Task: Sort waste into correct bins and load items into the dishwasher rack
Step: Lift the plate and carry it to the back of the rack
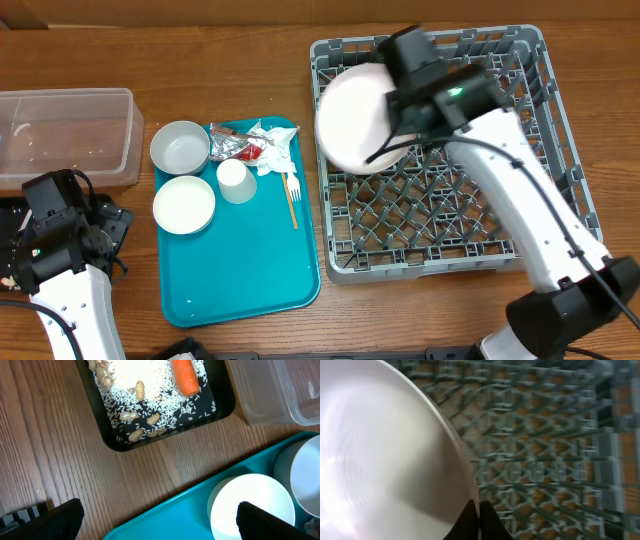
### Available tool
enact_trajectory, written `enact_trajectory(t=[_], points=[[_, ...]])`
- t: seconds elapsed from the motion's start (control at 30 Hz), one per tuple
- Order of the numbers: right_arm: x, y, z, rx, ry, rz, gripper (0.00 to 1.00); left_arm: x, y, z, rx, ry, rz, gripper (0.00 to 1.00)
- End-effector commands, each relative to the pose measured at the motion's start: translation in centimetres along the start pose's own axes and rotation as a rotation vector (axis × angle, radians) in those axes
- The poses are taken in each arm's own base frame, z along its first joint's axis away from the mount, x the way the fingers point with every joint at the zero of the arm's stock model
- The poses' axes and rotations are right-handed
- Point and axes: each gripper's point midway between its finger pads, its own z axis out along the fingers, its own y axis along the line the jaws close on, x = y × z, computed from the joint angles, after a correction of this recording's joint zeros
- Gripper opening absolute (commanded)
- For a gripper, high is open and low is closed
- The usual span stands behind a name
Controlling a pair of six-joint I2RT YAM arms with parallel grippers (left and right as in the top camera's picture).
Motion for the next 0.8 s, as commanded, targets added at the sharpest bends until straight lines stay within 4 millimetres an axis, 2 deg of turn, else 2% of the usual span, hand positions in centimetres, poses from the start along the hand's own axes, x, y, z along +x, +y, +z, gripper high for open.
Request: enact_trajectory(t=[0.0,0.23,0.53,0.77], points=[[-2.4,-4.8,-0.5,0.130,-0.086,0.102,0.04,-0.6,-0.2,-0.6,0.012,-0.019,-0.030,1.00],[-4.7,-10.3,1.4,0.293,-0.152,0.215,0.04,-0.6,-0.2,-0.6,0.012,-0.019,-0.030,1.00],[-6.3,-12.1,2.5,0.473,-0.221,0.235,0.04,-0.6,-0.2,-0.6,0.012,-0.019,-0.030,1.00],[-6.1,-12.0,3.6,0.513,-0.201,0.212,0.04,-0.6,-0.2,-0.6,0.012,-0.019,-0.030,1.00]])
